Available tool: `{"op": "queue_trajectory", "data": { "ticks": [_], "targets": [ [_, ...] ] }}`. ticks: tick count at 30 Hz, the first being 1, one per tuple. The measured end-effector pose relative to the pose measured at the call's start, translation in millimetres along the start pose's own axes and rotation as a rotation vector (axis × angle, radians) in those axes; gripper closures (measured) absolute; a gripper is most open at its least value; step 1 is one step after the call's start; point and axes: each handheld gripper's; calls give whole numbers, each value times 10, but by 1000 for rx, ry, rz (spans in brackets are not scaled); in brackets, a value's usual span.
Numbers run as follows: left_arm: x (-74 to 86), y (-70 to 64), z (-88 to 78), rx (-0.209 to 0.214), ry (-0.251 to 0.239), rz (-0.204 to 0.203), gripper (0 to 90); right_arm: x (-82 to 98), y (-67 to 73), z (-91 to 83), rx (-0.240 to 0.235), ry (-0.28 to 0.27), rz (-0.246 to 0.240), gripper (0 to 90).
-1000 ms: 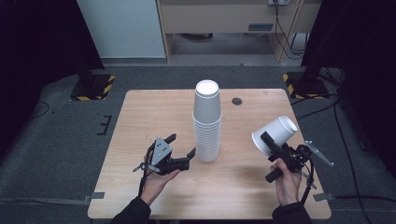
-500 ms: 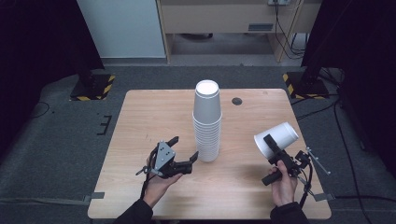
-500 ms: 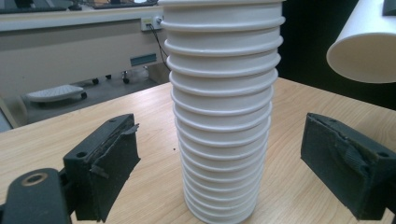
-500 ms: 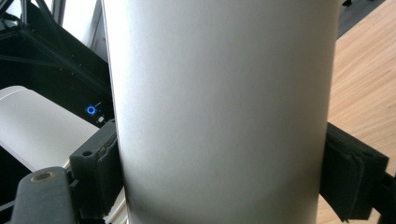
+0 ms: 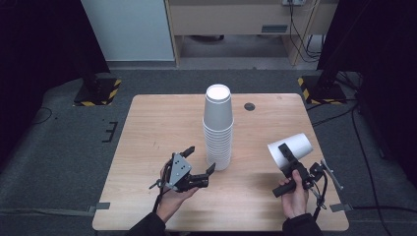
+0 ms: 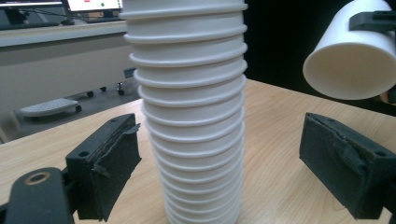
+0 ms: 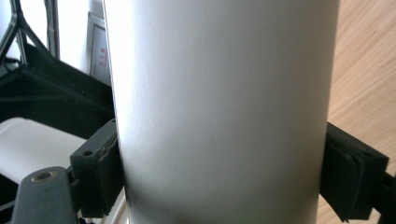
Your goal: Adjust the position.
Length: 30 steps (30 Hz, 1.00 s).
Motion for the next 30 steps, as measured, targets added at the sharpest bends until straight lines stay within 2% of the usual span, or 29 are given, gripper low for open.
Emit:
{"op": "queue_trajectory", "data": {
  "ticks": [7,11,15,23,26,30],
  "targets": [
    [-2,-126,76,29,-3,7,121,-21,-16,-21,-8,-40,34,153],
    [-9,-196,108,53,-11,21,125,-20,-24,-25,-11,-46,58,152],
    [-11,-253,133,74,-14,18,134,-12,-34,-29,-12,-42,83,152],
    [-44,-375,207,117,-17,10,156,4,-30,-18,-21,-32,87,153],
    [-59,-423,242,126,-18,31,165,10,-35,-16,-16,-29,87,153],
    [-76,-459,283,134,-25,36,169,7,-34,-21,-19,-26,93,153]
  ]
}}
Point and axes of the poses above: each handheld gripper's, and its own axes: z roughly forward along the jaws, x roughly out of its underside, y roughly to its left, and after that the axes turned 7 degrees about z, right-handed
